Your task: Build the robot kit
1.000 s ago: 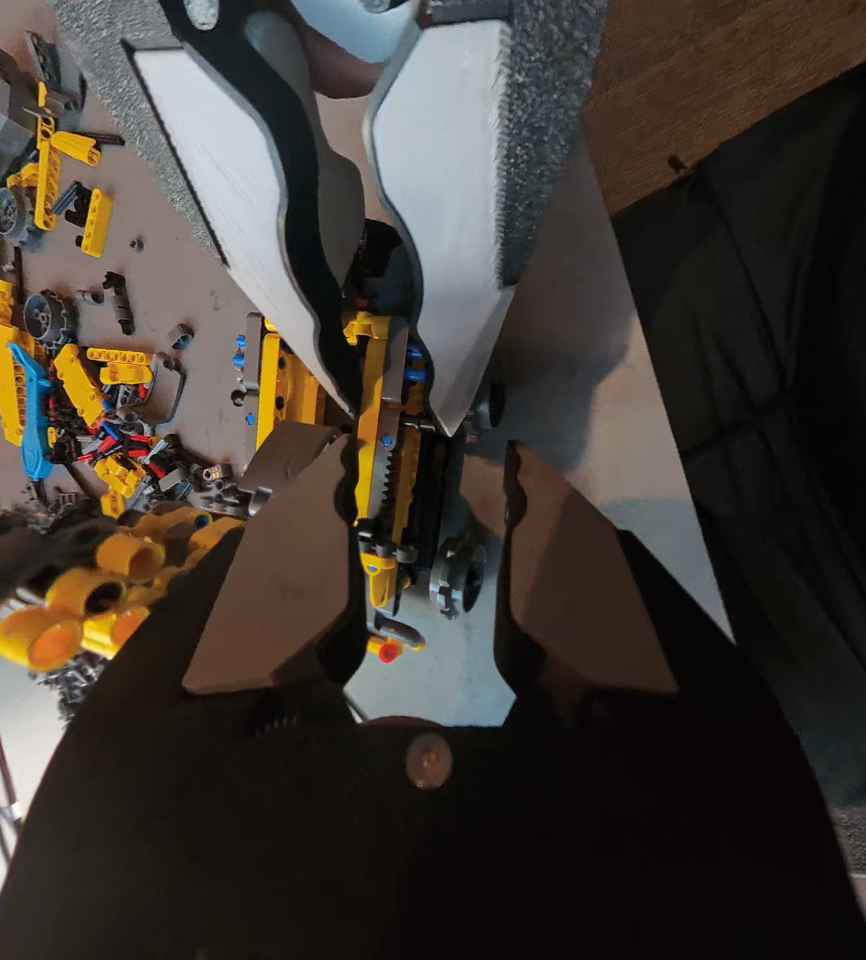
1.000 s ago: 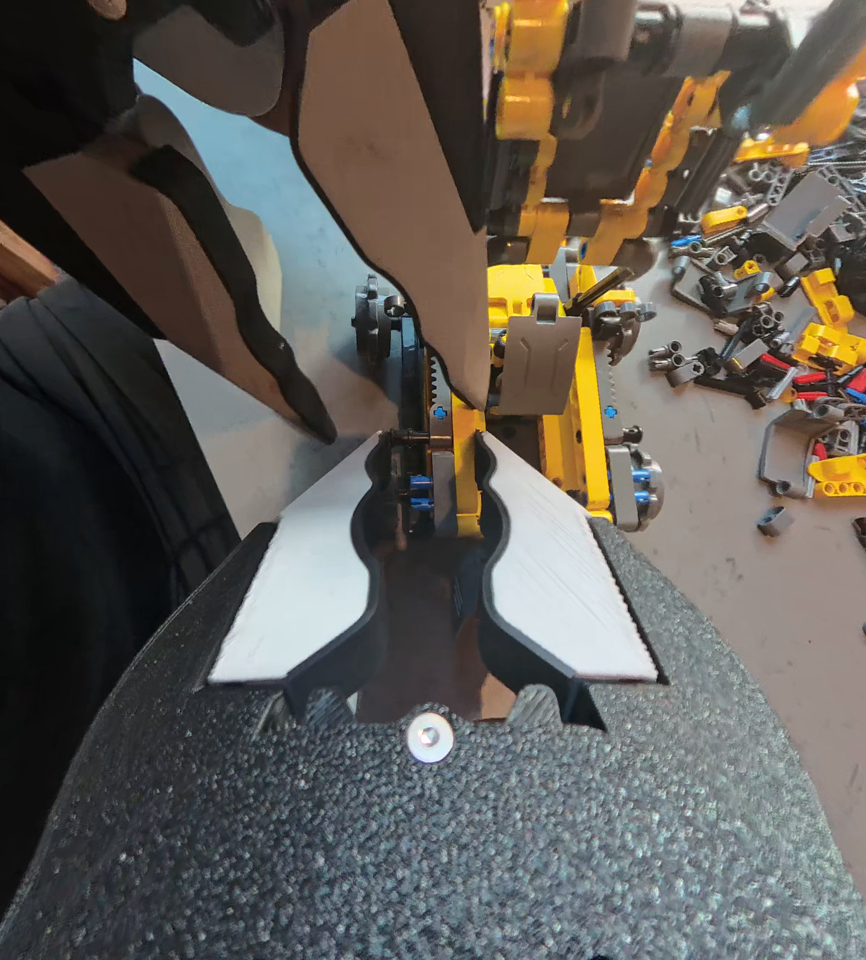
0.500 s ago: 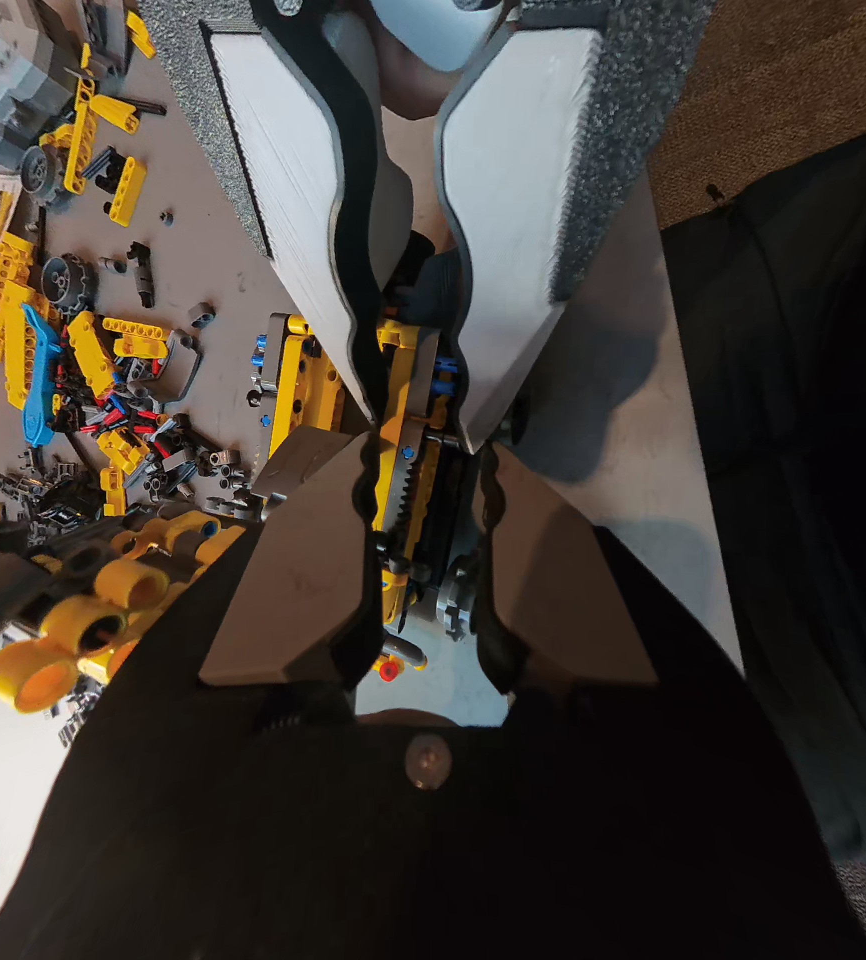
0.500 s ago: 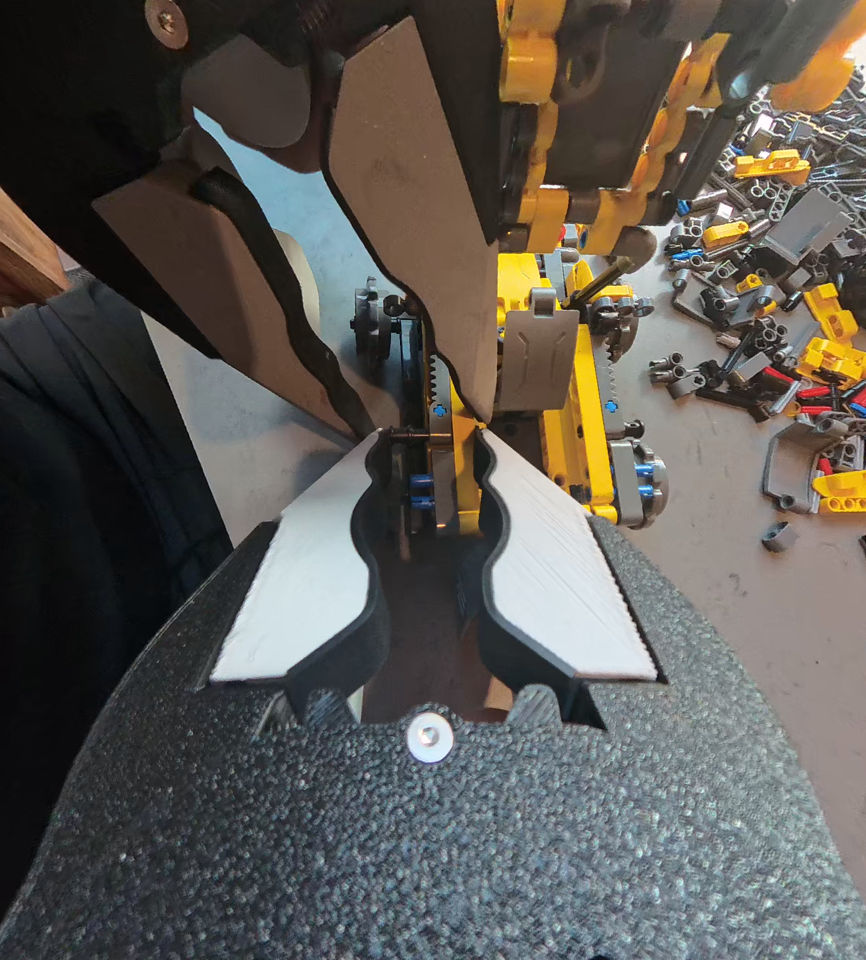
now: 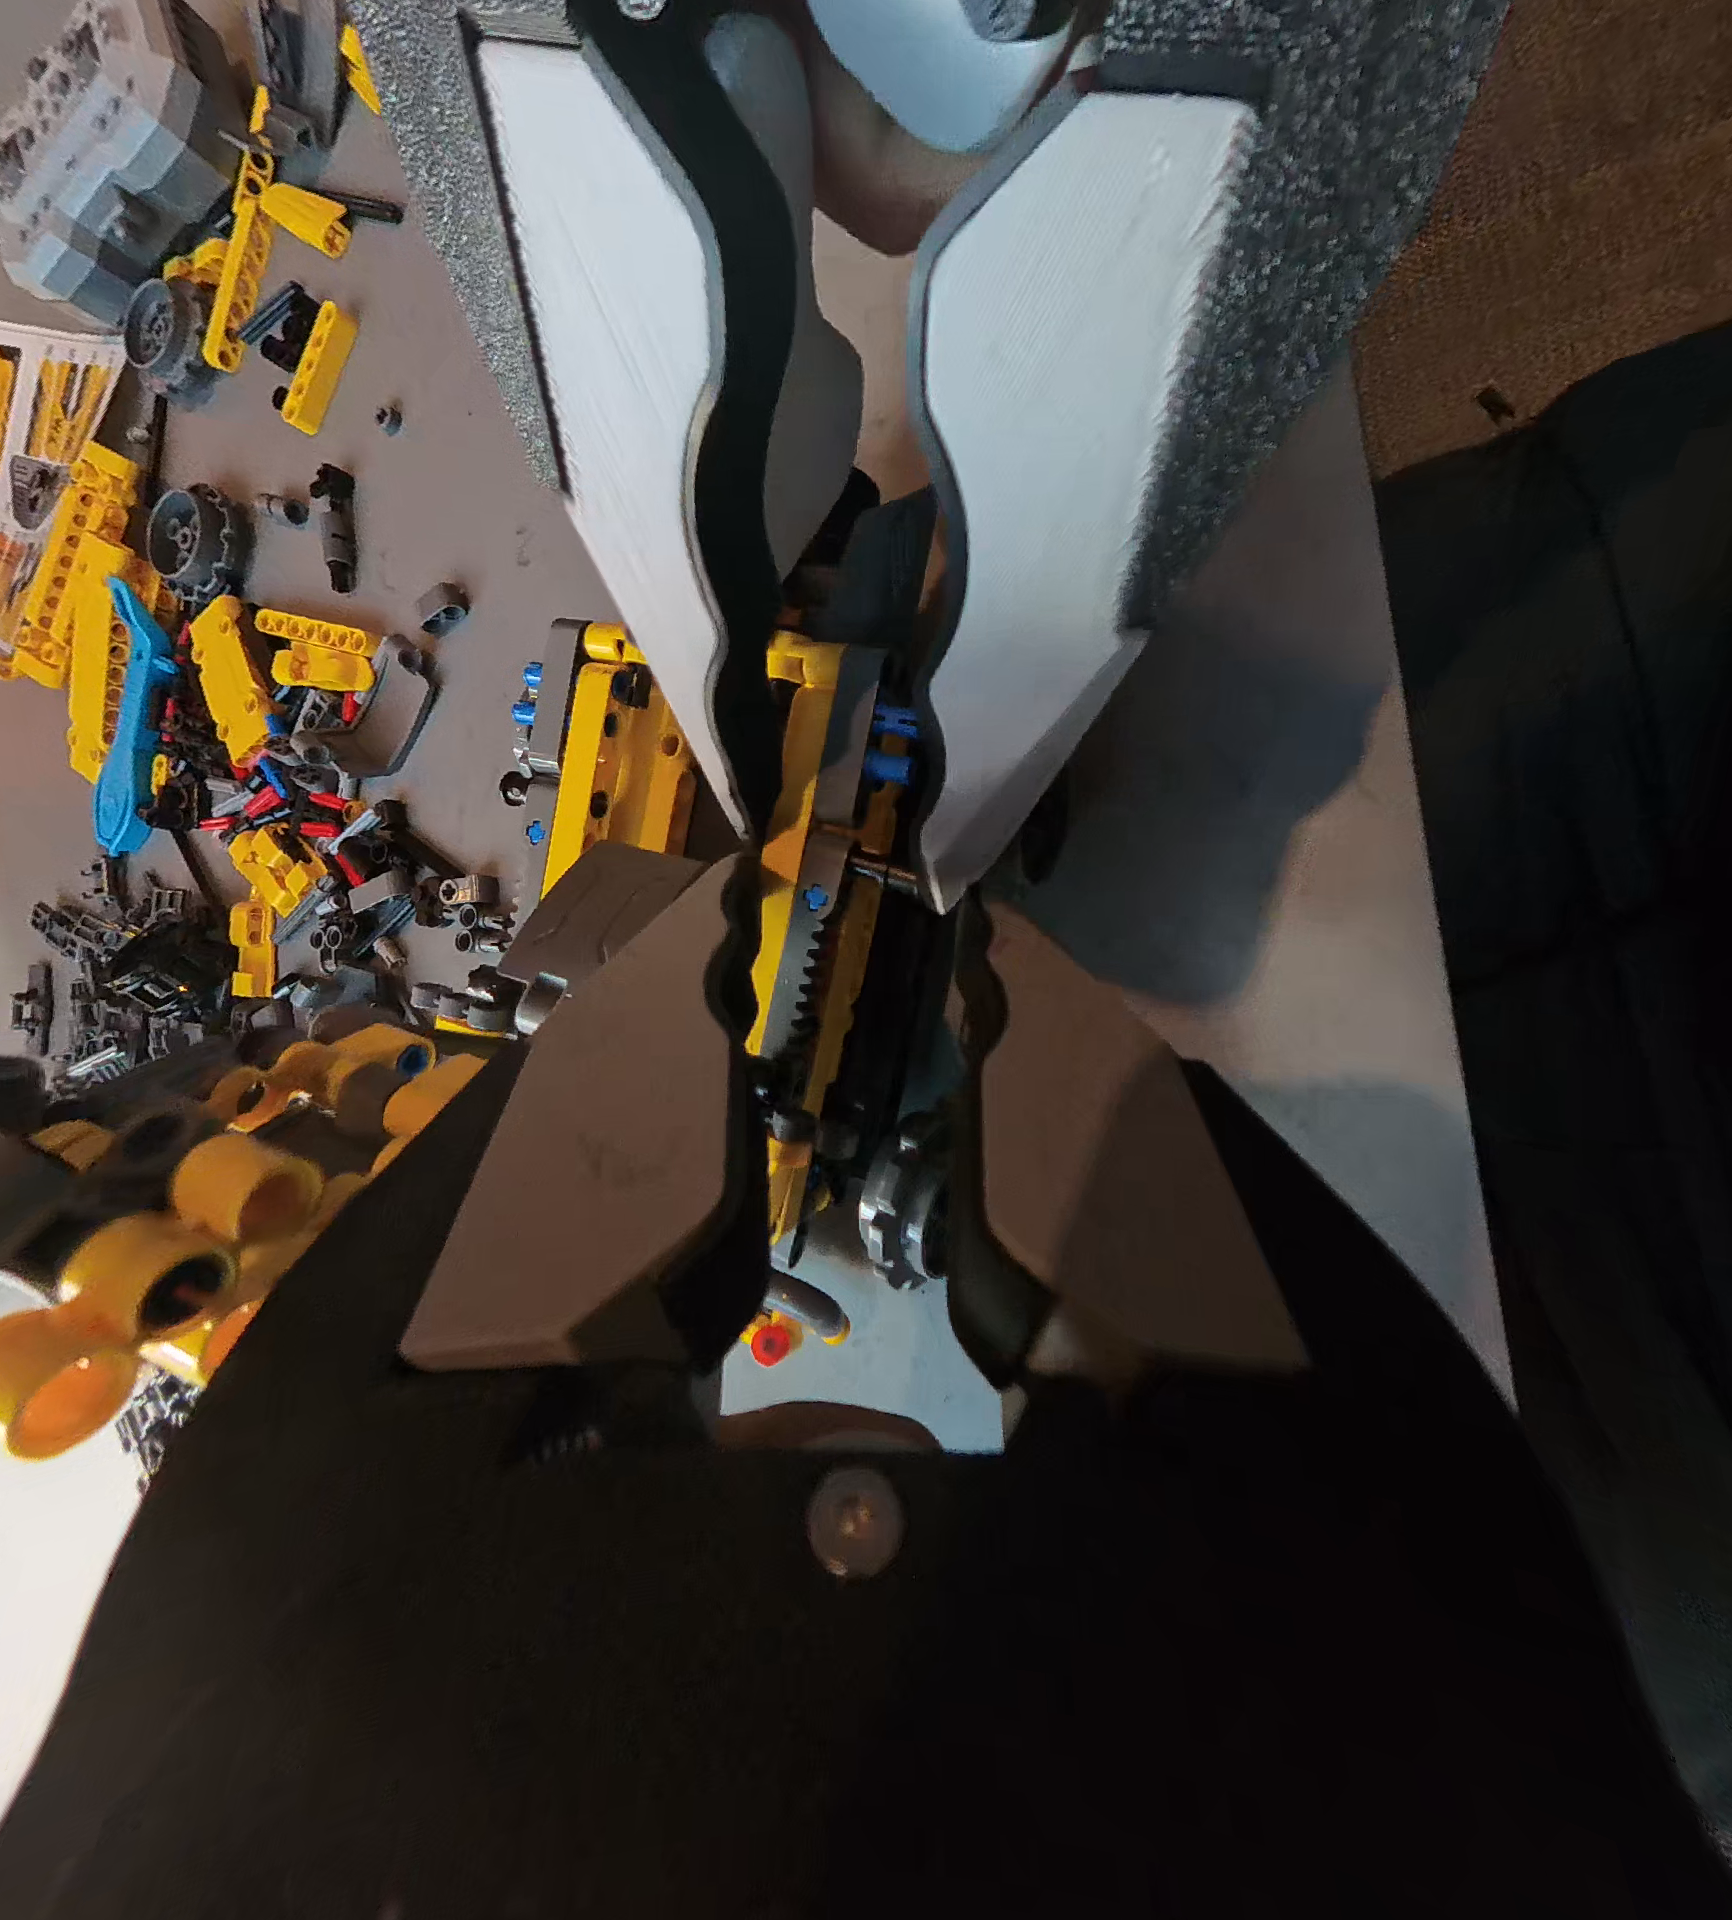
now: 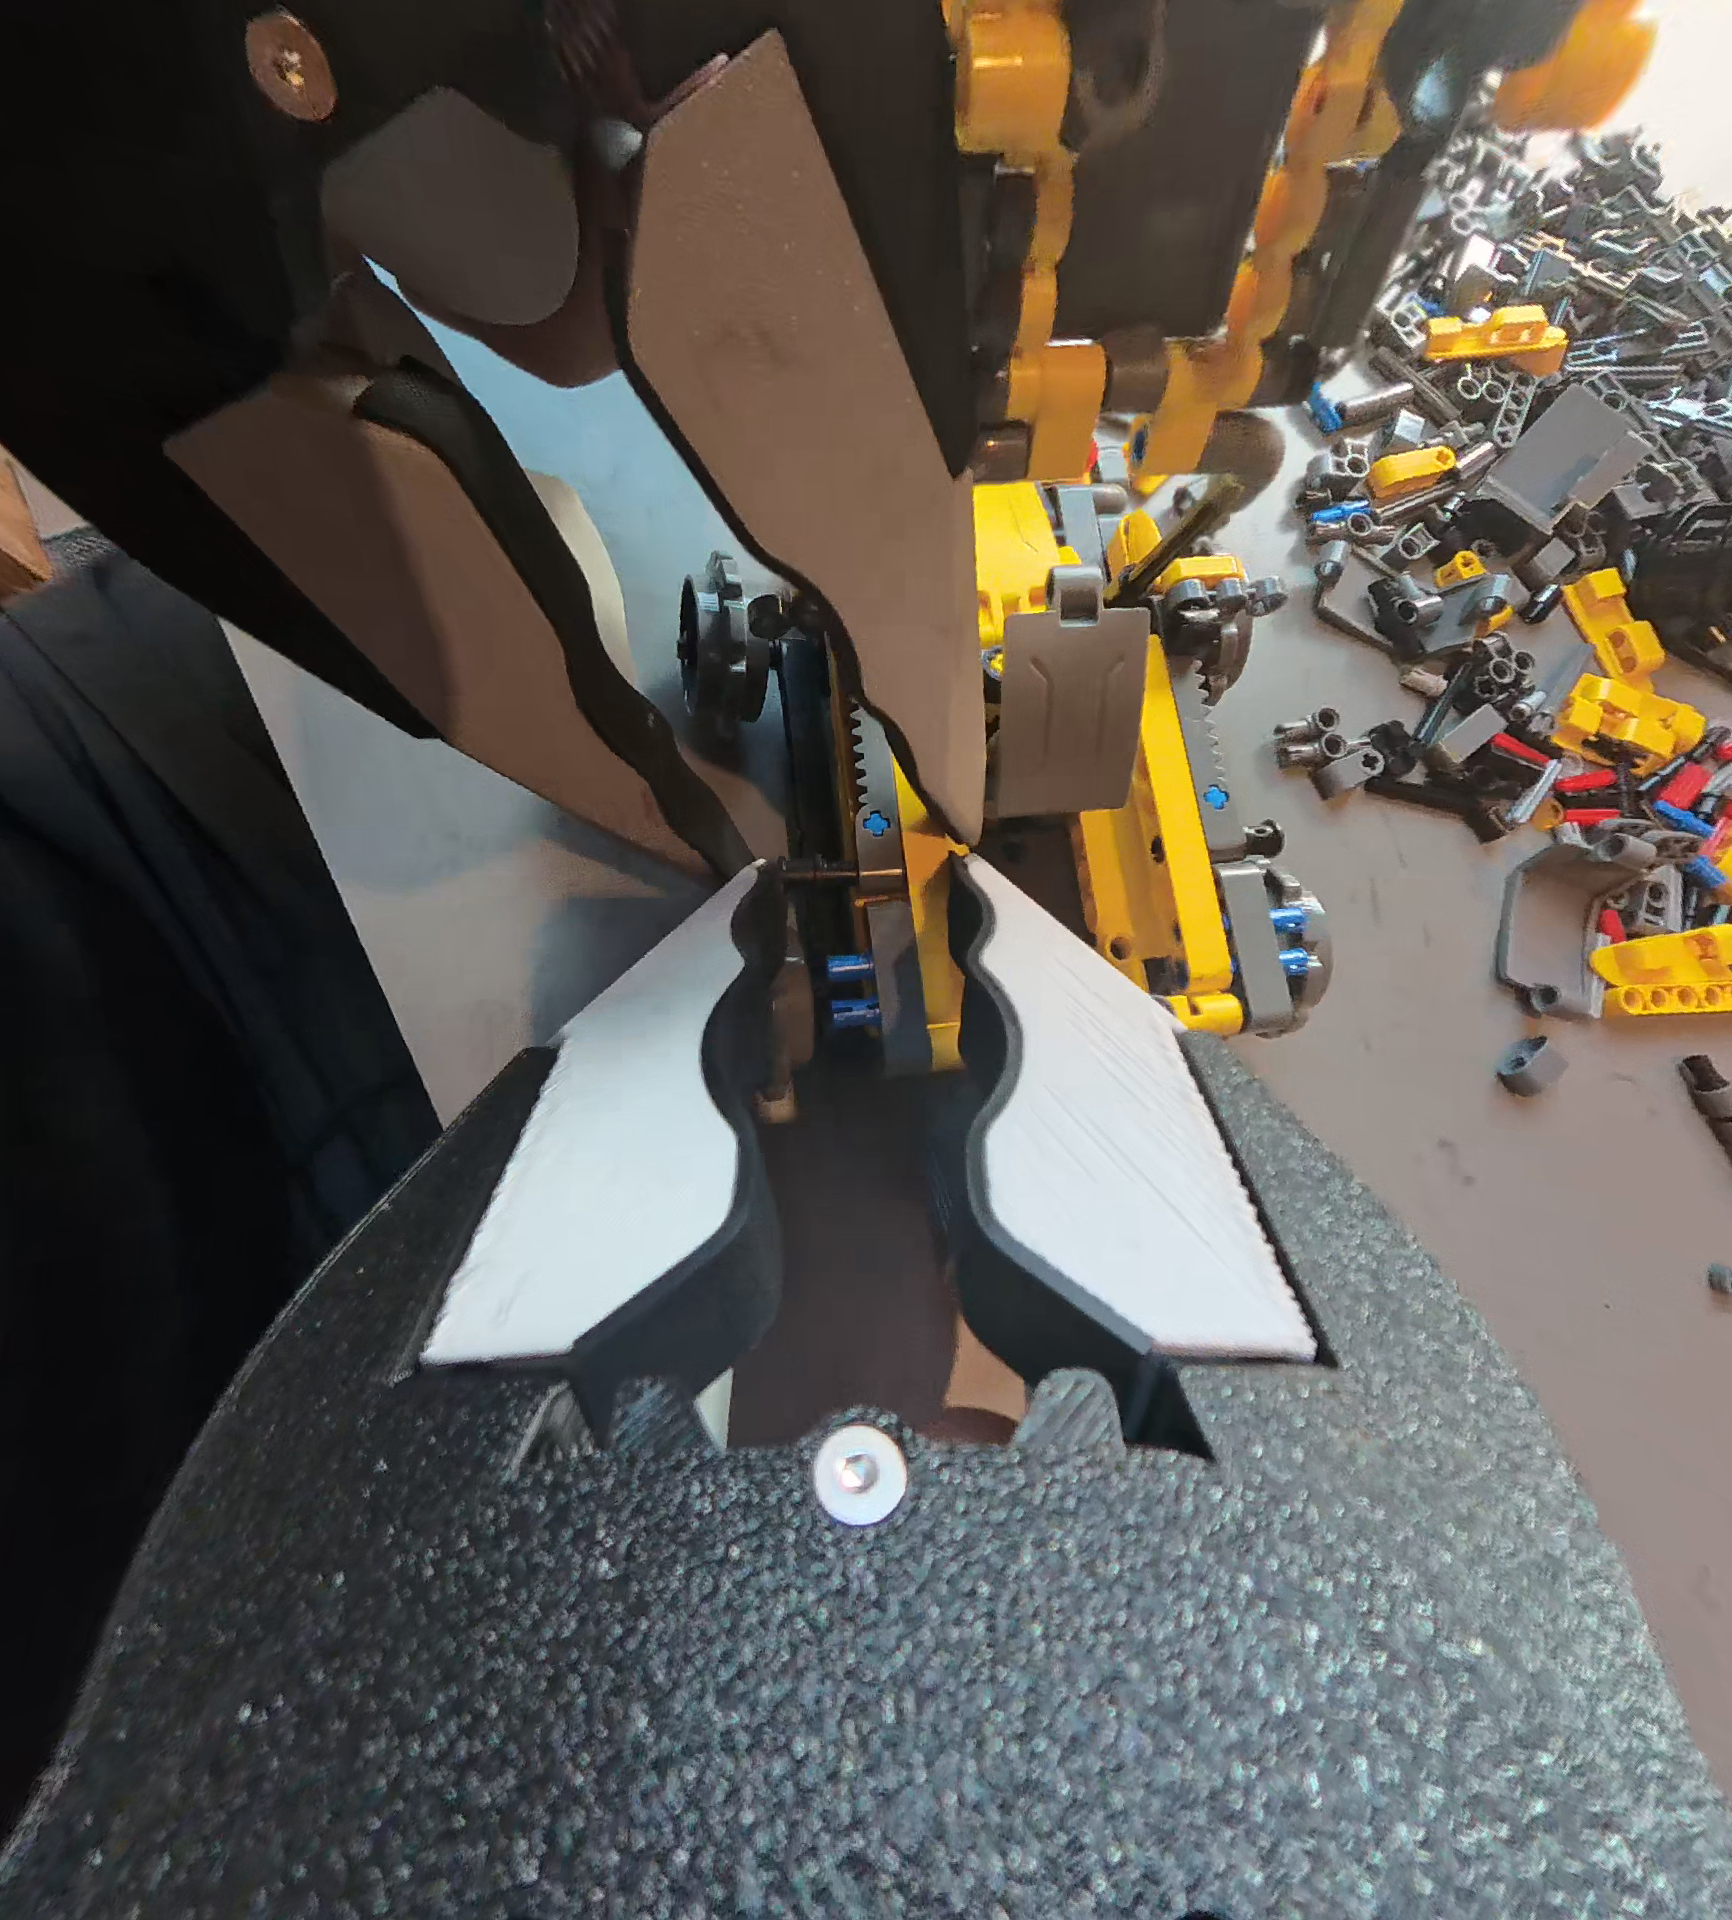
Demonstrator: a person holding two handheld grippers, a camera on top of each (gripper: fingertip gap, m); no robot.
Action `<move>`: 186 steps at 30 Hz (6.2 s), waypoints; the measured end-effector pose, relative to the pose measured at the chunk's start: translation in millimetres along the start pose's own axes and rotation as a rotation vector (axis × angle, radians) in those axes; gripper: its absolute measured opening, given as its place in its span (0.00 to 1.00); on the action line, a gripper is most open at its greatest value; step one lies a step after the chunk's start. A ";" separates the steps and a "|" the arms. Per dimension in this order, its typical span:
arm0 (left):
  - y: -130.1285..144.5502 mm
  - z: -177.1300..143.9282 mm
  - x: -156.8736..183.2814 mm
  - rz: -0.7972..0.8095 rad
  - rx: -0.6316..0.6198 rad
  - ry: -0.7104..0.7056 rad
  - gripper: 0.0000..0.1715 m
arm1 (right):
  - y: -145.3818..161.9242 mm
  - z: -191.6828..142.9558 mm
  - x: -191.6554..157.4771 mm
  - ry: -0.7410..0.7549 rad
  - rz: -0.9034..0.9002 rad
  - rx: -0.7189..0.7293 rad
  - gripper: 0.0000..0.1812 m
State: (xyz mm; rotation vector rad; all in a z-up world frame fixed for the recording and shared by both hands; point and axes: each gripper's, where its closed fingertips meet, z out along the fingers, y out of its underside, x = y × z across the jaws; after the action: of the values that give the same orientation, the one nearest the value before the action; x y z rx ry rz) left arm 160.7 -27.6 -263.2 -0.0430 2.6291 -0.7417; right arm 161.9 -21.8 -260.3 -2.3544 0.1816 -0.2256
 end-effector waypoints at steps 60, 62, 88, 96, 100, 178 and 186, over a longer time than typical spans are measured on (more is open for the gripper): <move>-3.3 1.3 -16.2 -0.402 0.066 -0.121 0.18 | -6.2 1.0 9.4 -0.453 -0.183 -0.075 0.14; -0.7 2.6 -15.2 -0.369 0.046 -0.175 0.18 | -4.6 3.3 9.1 -0.364 -0.290 -0.079 0.15; 4.4 -10.7 -16.3 -0.250 -0.039 -0.160 0.27 | -7.6 -16.3 7.2 0.292 0.006 0.213 0.09; 8.9 -5.7 -13.6 -0.198 -0.021 -0.132 0.24 | -6.2 -4.6 6.2 0.353 -0.074 0.226 0.07; 7.1 -2.4 -13.3 -0.206 -0.018 -0.110 0.28 | -12.2 -6.0 11.4 0.411 -0.149 0.250 0.06; -0.5 2.3 -2.7 -0.219 0.068 -0.023 0.36 | -29.5 4.6 8.0 0.410 -0.364 0.255 0.00; -11.4 8.3 5.8 -0.177 0.125 -0.004 0.44 | -5.5 -26.6 11.5 0.444 -0.243 0.288 0.08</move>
State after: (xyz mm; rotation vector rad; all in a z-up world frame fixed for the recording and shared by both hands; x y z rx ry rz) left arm 157.7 -42.3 -266.0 -0.2443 2.5934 -0.9625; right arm 167.7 -38.2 -236.4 -2.0077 0.0673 -0.8376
